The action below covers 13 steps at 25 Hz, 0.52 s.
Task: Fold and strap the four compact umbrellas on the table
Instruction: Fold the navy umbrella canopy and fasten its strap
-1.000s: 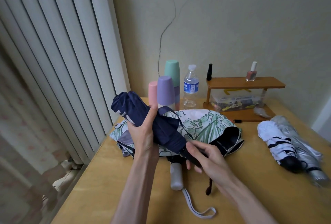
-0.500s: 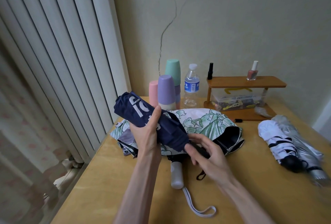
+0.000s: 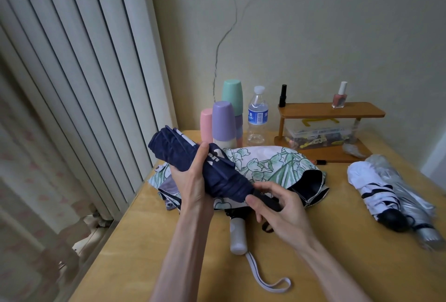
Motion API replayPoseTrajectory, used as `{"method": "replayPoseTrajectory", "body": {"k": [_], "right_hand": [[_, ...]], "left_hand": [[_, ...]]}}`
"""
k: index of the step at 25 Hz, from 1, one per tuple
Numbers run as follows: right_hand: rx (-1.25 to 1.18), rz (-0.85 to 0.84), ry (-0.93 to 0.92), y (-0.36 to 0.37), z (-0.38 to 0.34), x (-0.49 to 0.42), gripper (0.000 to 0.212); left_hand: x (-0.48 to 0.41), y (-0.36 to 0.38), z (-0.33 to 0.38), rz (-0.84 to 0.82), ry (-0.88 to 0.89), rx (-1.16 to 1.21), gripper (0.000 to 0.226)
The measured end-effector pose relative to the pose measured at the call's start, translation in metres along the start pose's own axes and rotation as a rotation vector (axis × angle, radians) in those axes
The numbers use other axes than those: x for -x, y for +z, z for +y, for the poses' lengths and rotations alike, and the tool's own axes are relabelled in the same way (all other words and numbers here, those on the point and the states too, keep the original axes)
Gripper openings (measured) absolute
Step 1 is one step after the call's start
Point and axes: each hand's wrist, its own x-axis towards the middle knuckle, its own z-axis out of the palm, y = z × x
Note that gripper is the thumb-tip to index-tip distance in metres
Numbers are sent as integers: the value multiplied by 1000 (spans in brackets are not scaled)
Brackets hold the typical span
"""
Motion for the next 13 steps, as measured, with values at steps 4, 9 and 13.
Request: {"method": "replayPoseTrajectory", "body": {"k": [4, 9, 13], "right_hand": [[-113, -78, 122, 2, -3, 1, 40], [-64, -65, 83, 2, -1, 3, 32], [-87, -34, 104, 3, 0, 1, 26]], "left_hand": [[-3, -4, 0, -11, -30, 29, 53], [-6, -6, -2, 10, -7, 42, 64], [-4, -5, -2, -30, 21, 40, 52]]}}
